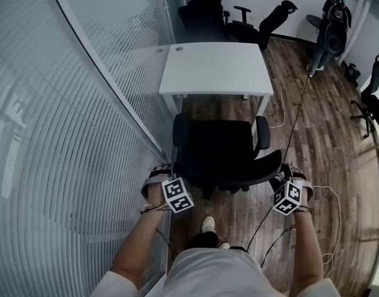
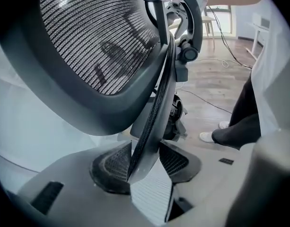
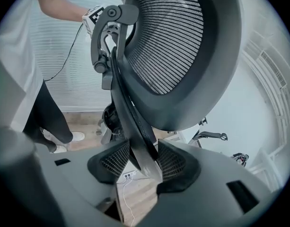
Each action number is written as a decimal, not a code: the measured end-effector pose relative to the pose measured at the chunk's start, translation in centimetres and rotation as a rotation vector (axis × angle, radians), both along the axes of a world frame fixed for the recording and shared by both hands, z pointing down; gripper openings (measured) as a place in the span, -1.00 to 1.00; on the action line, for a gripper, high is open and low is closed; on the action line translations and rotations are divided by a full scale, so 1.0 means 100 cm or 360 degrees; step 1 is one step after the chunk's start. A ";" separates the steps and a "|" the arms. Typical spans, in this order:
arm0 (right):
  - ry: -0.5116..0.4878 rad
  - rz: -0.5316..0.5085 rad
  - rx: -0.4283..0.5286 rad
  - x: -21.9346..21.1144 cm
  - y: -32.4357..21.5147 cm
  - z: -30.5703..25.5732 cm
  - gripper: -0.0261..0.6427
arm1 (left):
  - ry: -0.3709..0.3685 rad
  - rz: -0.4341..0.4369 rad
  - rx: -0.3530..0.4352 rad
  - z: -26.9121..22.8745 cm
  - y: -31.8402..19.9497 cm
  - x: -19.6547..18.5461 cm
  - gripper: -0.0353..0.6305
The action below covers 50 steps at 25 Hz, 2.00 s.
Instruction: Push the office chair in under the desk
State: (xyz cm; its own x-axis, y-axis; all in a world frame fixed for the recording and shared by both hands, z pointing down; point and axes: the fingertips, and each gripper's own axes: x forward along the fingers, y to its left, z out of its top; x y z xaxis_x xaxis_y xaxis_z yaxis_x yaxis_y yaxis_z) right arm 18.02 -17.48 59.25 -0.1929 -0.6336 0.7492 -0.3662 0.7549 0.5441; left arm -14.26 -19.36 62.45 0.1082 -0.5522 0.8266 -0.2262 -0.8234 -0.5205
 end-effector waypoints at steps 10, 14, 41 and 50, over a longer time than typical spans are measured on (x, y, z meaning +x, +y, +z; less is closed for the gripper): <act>0.0021 0.0042 0.0000 0.003 -0.029 -0.002 -0.34 | 0.0015 0.0040 0.0013 -0.001 -0.031 0.005 -0.29; 0.0022 0.0040 0.0013 0.001 -0.041 0.001 -0.33 | 0.0017 0.0043 0.0014 0.000 -0.043 0.001 -0.29; -0.0004 -0.0014 0.0011 0.004 -0.108 -0.003 -0.33 | 0.0035 0.0007 -0.0004 -0.003 -0.103 0.005 -0.29; -0.0002 0.0018 0.0007 0.001 -0.137 -0.001 -0.33 | 0.0042 0.0010 0.0001 -0.004 -0.135 0.001 -0.28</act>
State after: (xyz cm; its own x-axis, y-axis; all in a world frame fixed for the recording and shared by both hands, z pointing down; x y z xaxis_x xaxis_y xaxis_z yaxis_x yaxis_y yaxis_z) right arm 18.13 -31.16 59.19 -0.1864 -0.6389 0.7464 -0.3753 0.7484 0.5469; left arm -14.13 -32.86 62.01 0.1335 -0.5519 0.8232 -0.2347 -0.8246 -0.5148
